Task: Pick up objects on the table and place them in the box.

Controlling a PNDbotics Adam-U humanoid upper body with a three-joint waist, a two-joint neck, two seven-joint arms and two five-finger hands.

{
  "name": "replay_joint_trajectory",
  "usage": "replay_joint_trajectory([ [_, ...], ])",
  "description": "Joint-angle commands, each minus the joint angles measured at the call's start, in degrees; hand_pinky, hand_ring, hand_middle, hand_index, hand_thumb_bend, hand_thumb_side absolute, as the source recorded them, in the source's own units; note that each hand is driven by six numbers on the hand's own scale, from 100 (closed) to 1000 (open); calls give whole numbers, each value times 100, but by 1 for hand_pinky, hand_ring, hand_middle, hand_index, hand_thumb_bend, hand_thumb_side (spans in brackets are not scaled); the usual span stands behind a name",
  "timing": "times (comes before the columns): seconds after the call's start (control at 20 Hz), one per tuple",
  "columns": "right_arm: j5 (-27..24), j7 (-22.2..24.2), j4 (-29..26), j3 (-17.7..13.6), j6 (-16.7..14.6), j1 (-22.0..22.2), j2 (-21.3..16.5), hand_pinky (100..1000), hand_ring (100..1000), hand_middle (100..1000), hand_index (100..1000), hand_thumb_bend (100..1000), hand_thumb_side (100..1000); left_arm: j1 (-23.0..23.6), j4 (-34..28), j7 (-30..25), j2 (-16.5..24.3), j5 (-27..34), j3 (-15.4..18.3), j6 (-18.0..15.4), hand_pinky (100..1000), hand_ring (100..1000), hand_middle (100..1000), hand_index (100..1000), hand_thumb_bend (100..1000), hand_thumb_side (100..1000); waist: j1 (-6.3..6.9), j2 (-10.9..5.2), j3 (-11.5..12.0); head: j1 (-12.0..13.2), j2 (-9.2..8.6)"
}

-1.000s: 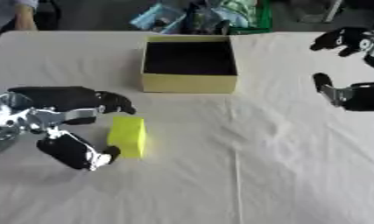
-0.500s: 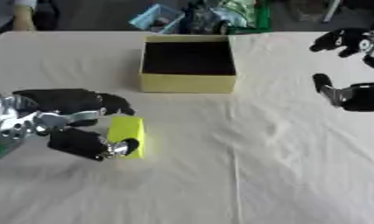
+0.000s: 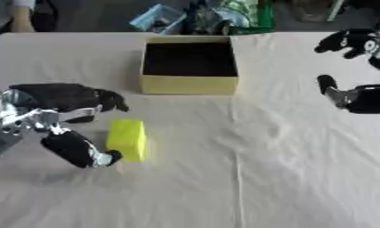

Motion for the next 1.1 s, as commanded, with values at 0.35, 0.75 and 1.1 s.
replay_joint_trajectory([
  [0.35,-17,-16,-98,-54,25,-76,-117,815,884,864,860,100,316,-244,361,-78,-66,-103,43,-125,1000,1000,1000,1000,427,764,74,-89,-66,49,-13],
  [0.75,-43,-53,-98,-68,69,-73,-116,812,882,859,860,100,314,-321,858,-78,-195,-194,-23,-435,1000,1000,1000,1000,449,677,71,2,-96,83,-55],
  [1.1,-55,-76,-98,-74,93,-86,-104,810,882,858,860,100,314,-303,1152,-78,-232,-36,-163,-574,991,1000,1000,1000,400,547,69,77,-112,100,-85],
])
